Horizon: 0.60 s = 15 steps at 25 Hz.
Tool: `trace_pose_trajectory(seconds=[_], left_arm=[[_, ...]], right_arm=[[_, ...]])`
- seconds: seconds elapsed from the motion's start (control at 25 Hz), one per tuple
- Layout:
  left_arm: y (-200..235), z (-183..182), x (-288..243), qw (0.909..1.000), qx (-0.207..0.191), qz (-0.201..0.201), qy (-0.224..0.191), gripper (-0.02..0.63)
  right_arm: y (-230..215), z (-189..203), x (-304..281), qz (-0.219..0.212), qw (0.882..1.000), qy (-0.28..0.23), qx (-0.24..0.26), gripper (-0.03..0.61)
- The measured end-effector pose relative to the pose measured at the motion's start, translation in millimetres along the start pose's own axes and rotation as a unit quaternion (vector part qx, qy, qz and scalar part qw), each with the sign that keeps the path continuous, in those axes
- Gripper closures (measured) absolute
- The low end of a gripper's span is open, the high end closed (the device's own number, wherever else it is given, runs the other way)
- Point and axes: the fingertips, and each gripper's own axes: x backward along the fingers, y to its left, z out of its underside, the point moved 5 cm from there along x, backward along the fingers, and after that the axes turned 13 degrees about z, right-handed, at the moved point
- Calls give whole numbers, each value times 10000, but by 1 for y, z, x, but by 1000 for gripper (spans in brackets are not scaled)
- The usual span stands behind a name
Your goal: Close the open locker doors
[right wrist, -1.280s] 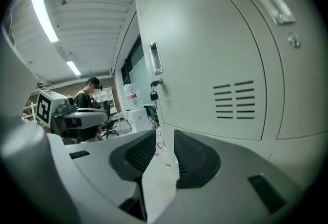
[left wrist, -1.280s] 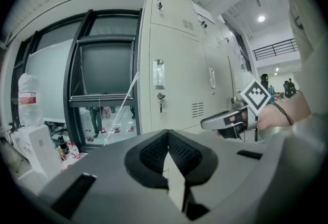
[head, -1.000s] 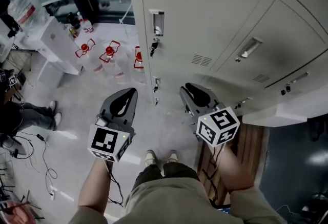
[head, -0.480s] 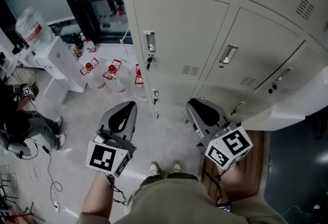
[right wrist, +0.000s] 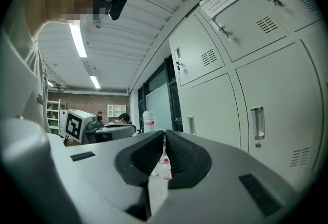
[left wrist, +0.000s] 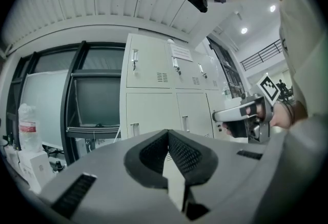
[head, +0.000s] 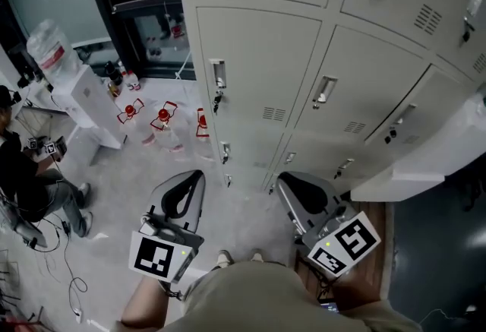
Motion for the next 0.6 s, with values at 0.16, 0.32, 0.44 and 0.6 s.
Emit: trace_pose_trajectory(seconds=[0.16, 0.32, 0.44, 0.6], left_arm=[[-10, 2, 6, 10000, 71, 41, 41, 607], [-16, 10, 10, 9997, 201, 59, 149, 607], [-17, 13, 13, 9994, 282, 38, 194, 607], [-15, 12, 13, 9995, 255, 43, 177, 607]], right_arm=[[11, 10, 11, -18, 9996, 230, 152, 571], [16, 26, 15, -72, 9985, 500, 186, 571], [17, 30, 15, -103, 9984, 532, 142, 571], [15, 26, 11, -127, 9990, 412, 102, 572]])
